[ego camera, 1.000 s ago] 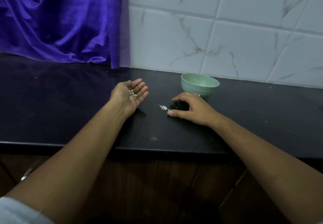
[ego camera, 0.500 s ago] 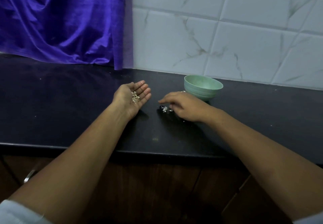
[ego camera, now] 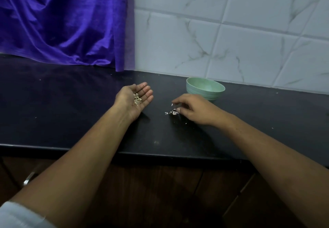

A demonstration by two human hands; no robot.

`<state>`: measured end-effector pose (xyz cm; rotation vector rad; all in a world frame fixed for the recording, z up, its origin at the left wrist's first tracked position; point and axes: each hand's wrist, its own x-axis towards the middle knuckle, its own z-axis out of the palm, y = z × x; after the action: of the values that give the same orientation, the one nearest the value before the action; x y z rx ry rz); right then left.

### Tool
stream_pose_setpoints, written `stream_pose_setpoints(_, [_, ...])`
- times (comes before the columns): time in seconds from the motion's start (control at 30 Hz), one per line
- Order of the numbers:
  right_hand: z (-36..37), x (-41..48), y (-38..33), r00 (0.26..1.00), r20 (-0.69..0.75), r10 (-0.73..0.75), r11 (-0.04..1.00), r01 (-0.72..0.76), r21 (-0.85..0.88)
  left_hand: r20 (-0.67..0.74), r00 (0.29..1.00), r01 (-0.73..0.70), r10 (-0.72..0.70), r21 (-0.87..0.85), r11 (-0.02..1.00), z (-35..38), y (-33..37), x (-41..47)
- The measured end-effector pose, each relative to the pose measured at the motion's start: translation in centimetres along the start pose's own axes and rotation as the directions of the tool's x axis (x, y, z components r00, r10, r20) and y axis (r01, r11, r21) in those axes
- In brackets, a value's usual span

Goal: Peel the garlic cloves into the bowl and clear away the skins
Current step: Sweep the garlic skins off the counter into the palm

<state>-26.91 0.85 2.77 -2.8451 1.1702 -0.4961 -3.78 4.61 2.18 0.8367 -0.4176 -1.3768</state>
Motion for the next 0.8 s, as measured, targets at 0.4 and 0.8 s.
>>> stream_pose_setpoints(0.4, [-0.7,0.9,-2.9,0.983,0.159,-0.092,0.985,0.113,-0.129,-0.005,1.0,0.003,-0.003,-0.004,1.0,0.1,0.1,-0.2])
stream_pose_setpoints(0.8, [0.6,1.5,-1.5,1.0,-0.015,0.007,1.0,-0.007,-0.005,-0.012,1.0,0.004,-0.004,-0.003,1.0,0.0,0.0,-0.2])
